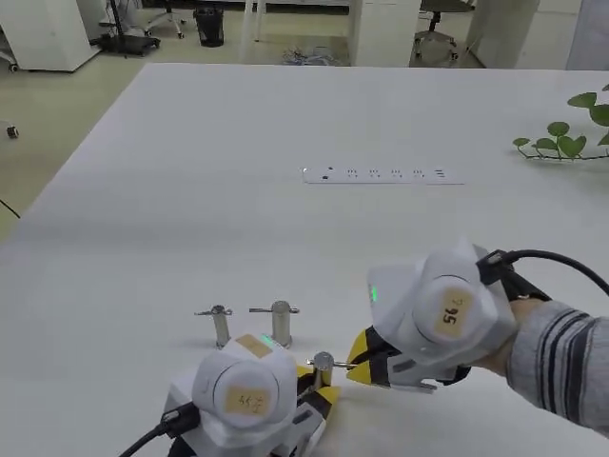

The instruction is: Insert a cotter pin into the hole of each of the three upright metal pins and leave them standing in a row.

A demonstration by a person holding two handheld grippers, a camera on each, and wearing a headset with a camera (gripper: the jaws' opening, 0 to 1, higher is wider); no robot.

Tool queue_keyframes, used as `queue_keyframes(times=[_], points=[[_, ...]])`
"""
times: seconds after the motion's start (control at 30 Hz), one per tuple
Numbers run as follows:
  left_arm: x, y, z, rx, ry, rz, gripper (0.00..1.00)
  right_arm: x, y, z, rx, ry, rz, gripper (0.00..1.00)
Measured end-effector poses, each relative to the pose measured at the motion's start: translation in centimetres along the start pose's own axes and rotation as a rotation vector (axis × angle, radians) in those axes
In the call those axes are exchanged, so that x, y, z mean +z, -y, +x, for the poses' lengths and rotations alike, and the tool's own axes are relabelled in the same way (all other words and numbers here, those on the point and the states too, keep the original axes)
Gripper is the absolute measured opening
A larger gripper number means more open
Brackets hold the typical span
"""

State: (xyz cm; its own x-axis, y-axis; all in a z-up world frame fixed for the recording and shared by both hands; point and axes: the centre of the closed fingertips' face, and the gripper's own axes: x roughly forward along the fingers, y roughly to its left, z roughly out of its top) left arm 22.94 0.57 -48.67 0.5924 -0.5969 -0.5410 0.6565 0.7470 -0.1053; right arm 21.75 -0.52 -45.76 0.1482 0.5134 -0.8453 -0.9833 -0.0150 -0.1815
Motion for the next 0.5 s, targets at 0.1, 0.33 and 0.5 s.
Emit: queue_keyframes(times=[0.1, 0.33, 0.5], points=[[-0.01, 0.00, 0.02, 0.006, 0.000, -0.004, 0.10, 0.21, 0.09, 0.15, -0.005, 0.006, -0.006, 0.00], [-0.02, 0.02, 0.07, 0.003, -0.002, 0.000, 0.10, 0.60, 0.31, 0.20, -0.025, 0.024, -0.009, 0.01], [0.03, -0.03, 0.17, 0.010, -0.002, 0.001, 0.10, 0.51, 0.82, -0.57, -0.045, 0.032, 0.040, 0.06]])
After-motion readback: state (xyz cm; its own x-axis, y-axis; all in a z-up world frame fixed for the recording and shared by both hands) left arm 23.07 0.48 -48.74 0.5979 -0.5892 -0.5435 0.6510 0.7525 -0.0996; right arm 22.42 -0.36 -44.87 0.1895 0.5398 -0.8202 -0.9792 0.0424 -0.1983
